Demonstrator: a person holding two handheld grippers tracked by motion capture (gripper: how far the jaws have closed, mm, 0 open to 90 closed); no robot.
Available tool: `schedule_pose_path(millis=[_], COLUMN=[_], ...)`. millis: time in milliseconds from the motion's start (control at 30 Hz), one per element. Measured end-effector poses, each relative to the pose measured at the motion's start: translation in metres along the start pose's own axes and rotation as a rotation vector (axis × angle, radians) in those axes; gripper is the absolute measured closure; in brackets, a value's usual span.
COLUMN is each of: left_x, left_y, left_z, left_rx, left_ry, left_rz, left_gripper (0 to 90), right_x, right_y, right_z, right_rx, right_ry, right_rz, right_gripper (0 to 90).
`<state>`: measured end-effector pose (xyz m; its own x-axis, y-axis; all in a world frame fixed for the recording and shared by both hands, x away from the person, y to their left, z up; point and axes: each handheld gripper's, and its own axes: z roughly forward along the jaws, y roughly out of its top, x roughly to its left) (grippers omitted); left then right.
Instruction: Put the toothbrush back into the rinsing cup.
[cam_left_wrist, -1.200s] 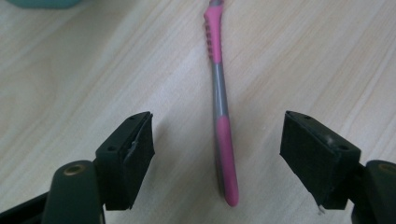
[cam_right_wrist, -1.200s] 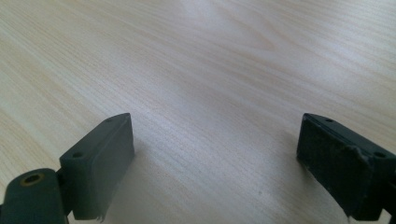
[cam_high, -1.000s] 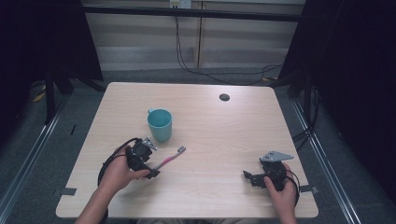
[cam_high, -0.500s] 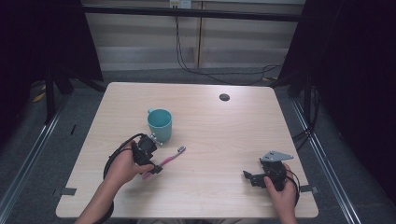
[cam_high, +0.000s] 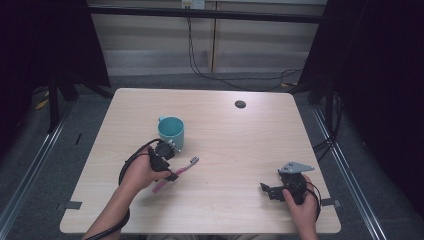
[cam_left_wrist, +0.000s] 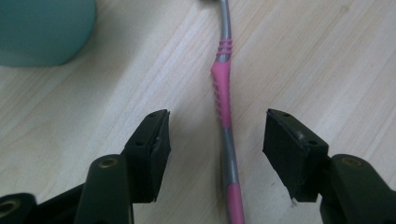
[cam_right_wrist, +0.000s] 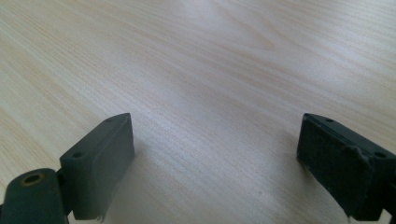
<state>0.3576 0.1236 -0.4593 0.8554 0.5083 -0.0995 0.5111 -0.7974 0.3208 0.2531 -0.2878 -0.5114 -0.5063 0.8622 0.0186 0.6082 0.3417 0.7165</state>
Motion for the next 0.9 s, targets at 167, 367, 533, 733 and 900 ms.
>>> schedule_pose_path(millis=[167,367,533,733,900], left_x=[0.000,0.000,0.000,0.002,0.002], left_y=[0.008,0.015,0.019,0.024,0.027], left_z=[0.003,0.007,0.011,0.013,0.014], left_rx=[0.012,0.038,0.039,0.053,0.058], left_ry=[-0.004,-0.006,-0.006,-0.005,-0.003], left_rz=[0.014,0.023,0.022,0.033,0.032], left_gripper=[46.3,47.9,48.9,55.0,59.7], right_x=[0.000,0.000,0.000,0.000,0.000], right_y=[0.000,0.000,0.000,0.000,0.000], right_z=[0.000,0.000,0.000,0.000,0.000], right_rx=[0.000,0.001,0.001,0.002,0.003], right_ry=[0.000,0.001,0.003,0.003,0.004], right_rz=[0.001,0.001,0.001,0.003,0.003], right_gripper=[10.7,10.6,10.6,10.5,10.5])
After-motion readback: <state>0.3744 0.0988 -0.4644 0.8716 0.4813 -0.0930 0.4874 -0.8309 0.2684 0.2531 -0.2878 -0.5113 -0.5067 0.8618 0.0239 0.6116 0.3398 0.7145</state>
